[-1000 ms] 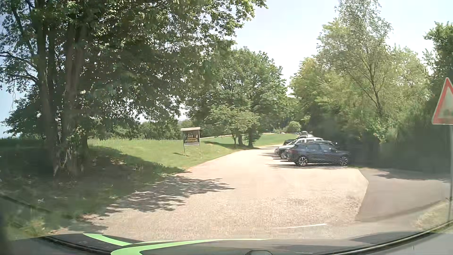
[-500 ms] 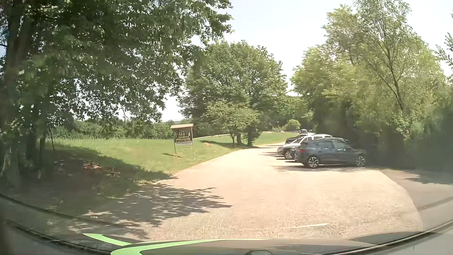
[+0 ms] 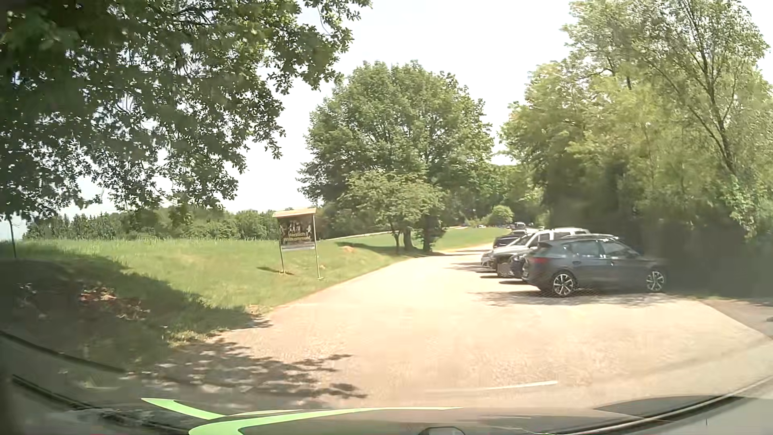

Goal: Follow the waypoints while adhering to traffic rules and regulations

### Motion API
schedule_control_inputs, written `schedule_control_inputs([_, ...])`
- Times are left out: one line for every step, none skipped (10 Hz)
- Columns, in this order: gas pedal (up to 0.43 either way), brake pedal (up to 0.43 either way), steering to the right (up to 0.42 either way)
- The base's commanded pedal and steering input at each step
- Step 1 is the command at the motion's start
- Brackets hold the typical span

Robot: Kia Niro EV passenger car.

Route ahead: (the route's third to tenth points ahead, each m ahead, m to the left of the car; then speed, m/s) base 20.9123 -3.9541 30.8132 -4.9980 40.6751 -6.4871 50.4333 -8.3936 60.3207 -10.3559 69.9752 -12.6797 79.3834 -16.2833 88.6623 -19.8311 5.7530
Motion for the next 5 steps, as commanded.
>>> schedule_control_inputs([0.000, 0.000, -0.005])
schedule_control_inputs([0.000, 0.000, -0.006])
schedule_control_inputs([0.000, 0.000, -0.007])
schedule_control_inputs([0.000, 0.000, -0.006])
schedule_control_inputs([0.000, 0.000, -0.006])
